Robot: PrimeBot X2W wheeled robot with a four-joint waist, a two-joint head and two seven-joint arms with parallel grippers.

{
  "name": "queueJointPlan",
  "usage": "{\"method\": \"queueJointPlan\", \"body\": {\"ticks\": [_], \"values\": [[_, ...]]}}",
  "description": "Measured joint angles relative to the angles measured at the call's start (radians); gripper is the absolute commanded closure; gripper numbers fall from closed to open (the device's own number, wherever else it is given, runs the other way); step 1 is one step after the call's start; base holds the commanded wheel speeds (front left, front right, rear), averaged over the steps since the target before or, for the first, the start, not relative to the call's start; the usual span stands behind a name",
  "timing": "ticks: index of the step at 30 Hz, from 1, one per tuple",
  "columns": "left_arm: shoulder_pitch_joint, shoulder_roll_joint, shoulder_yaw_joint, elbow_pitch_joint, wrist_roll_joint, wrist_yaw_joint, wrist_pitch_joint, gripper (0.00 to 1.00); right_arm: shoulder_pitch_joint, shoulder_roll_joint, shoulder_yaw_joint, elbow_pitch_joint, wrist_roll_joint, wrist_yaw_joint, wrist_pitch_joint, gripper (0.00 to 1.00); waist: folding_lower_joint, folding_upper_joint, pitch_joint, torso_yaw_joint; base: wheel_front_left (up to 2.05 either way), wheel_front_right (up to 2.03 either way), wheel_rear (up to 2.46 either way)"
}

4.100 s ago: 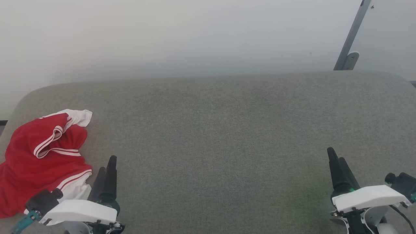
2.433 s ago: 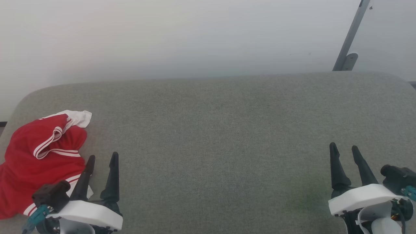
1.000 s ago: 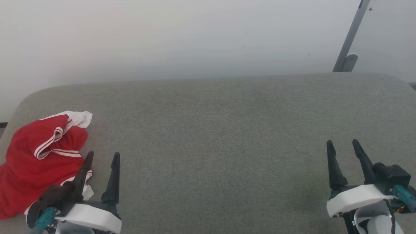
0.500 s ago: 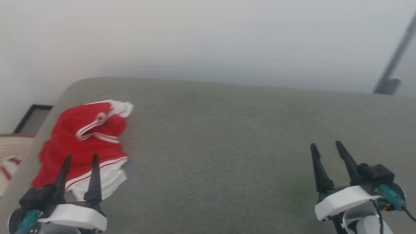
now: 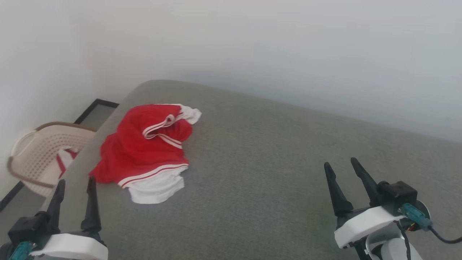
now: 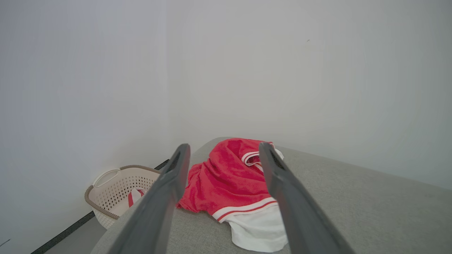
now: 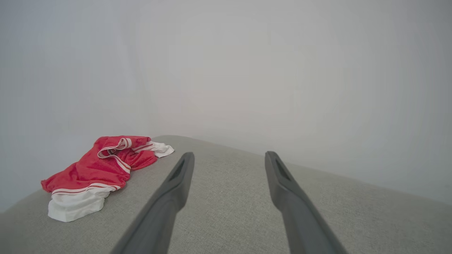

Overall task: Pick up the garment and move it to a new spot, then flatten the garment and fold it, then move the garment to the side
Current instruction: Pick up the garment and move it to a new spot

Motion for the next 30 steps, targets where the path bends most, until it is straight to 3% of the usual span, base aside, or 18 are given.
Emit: {"method": "queueJointPlan", "body": {"ticks": [7, 16, 30], "values": [[-0.007, 0.013, -0.007, -0.004, -0.016, -0.002, 0.025, 0.0, -0.006, -0.005, 0.003, 0.003, 0.001, 0.0, -0.002, 0.0, 0.0, 0.0, 0.007, 0.021, 0.0, 0.0, 0.0], [-0.137, 0.072, -0.029, 0.056, -0.07, -0.027, 0.089, 0.0, -0.027, -0.027, -0.005, -0.023, -0.004, 0.0, 0.018, 0.0, 0.0, 0.0, 0.062, -0.027, 0.0, 0.0, 0.0], [-0.484, 0.195, -0.104, 0.422, -0.206, -0.044, 0.304, 0.0, -0.12, -0.077, -0.031, -0.137, -0.04, 0.0, 0.078, 0.0, 0.0, 0.0, 0.269, -0.144, 0.0, 0.0, 0.0]]}}
